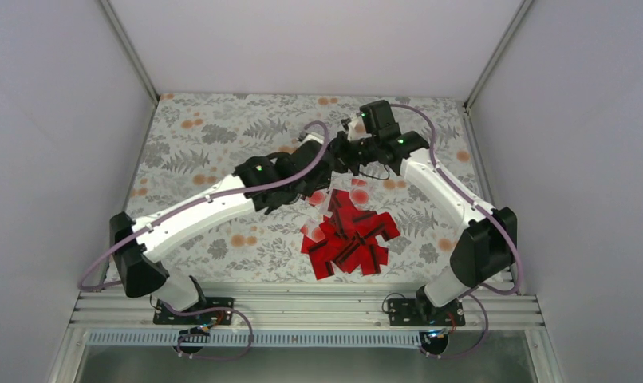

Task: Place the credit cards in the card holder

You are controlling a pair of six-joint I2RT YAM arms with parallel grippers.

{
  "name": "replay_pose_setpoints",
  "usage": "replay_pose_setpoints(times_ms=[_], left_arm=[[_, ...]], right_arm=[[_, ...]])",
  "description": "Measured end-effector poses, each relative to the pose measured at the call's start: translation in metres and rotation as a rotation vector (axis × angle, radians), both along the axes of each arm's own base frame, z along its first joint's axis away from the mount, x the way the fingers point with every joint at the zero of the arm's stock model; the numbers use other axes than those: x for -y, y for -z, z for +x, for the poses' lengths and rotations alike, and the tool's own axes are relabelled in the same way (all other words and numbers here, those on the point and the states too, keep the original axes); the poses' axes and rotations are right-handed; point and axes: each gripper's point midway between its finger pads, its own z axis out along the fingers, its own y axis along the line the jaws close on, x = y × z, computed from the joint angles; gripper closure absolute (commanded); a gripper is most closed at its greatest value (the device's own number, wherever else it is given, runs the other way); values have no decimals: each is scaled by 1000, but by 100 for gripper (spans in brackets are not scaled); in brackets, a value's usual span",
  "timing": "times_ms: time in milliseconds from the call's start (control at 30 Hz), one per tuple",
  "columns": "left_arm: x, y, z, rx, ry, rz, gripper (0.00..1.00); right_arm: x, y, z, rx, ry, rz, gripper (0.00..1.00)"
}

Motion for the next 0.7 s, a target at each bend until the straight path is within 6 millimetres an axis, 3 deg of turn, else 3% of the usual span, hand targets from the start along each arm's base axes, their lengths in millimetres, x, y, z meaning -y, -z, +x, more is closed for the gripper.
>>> replay_pose_setpoints(times_ms=[167, 333, 433, 533, 600, 700], left_arm=[[-45, 1, 18, -5, -135, -36, 98], [-73, 13, 21, -47, -219, -76, 96], [-79, 21, 17, -82, -231, -108, 64], [-71, 19, 6, -105, -149, -178, 41], [-62, 9, -4, -106, -71, -236, 32], [-45, -12, -12, -101, 43, -307, 30]], right_arm=[[-3, 0, -9, -27, -34, 19, 96], [-3, 3, -14, -44, -48, 26, 96], [-3, 6, -15, -54, -51, 25, 96], [-3, 7, -15, -56, -49, 20, 96], [-2, 8, -15, -55, -47, 17, 96], [-1, 10, -14, -57, -40, 6, 96]])
